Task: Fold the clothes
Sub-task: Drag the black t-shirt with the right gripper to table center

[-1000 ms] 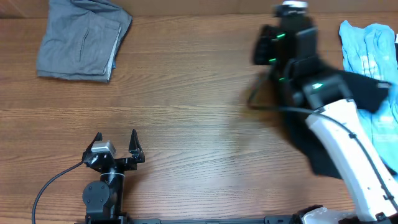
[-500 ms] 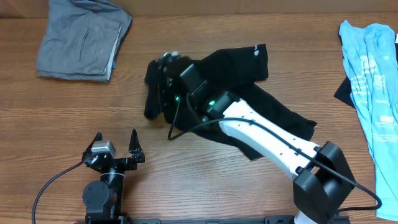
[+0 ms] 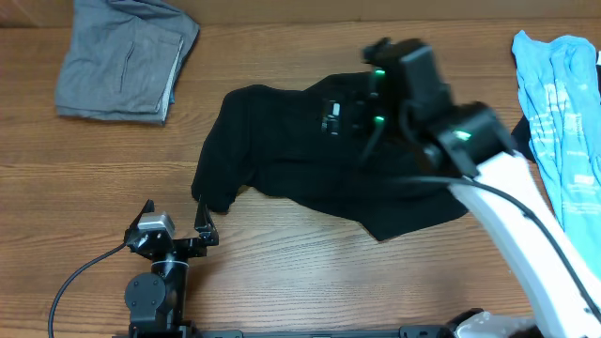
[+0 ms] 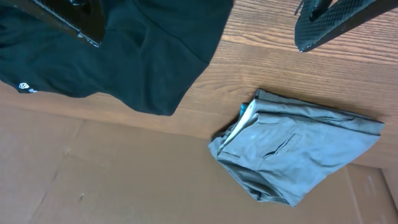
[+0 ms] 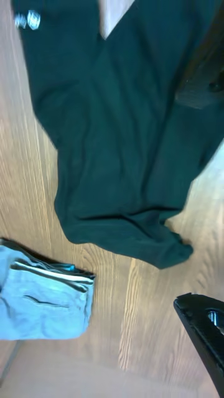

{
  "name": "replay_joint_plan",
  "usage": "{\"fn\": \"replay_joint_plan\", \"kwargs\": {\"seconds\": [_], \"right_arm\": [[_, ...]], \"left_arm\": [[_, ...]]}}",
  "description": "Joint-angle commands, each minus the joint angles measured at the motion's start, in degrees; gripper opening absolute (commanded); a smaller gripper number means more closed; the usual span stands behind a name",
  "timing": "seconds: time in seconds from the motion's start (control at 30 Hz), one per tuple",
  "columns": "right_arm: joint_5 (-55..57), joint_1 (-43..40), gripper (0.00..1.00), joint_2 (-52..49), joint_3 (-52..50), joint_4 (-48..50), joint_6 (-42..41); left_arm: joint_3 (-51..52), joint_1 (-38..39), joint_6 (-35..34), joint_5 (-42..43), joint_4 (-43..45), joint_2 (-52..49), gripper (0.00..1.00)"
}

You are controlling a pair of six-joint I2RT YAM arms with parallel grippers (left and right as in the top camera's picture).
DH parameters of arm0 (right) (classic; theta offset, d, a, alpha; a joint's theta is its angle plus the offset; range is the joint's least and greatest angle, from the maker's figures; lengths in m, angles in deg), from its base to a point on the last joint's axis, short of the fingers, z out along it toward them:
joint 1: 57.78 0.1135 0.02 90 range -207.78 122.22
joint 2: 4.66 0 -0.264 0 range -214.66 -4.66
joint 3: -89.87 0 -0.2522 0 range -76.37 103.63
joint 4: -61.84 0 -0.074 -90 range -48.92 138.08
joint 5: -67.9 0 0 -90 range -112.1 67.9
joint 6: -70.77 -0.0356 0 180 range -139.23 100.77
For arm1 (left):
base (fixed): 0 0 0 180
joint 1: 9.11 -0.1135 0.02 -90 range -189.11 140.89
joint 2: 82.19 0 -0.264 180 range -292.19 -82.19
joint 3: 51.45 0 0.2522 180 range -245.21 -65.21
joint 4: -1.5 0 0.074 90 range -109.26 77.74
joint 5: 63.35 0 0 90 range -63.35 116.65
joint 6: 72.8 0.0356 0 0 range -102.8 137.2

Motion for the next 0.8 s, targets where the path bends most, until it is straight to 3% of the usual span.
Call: {"fn": "replay_joint_plan", "kwargs": {"seconds": [0.0,0.13,0.4,0.67,0.77], "right_arm": [[-0.52,-0.72,1.00,0.63,0.81,-2.78,0.15],[6.27,-0.87,1.00,0.02,-0.48,-4.20,-2.78],[7.15,-5.38,1.00,-3.63,-0.72,-2.82,-26.53],[10.88,-5.49,1.00,-11.80,-0.72,-3.10,-26.84],[12.44,-5.49,1.00,-13.88,-0.72,-3.08,-26.84]], "left_arm": [[0.24,0.28,0.92,0.46,0.02,0.61,1.00],[0.24,0.28,0.92,0.46,0.00,0.61,1.00],[0.24,0.28,0.92,0.46,0.02,0.61,1.00],[0.24,0.35,0.59,1.29,0.07,0.61,1.00],[0.24,0.39,-4.52,1.81,0.07,0.61,1.00]]}}
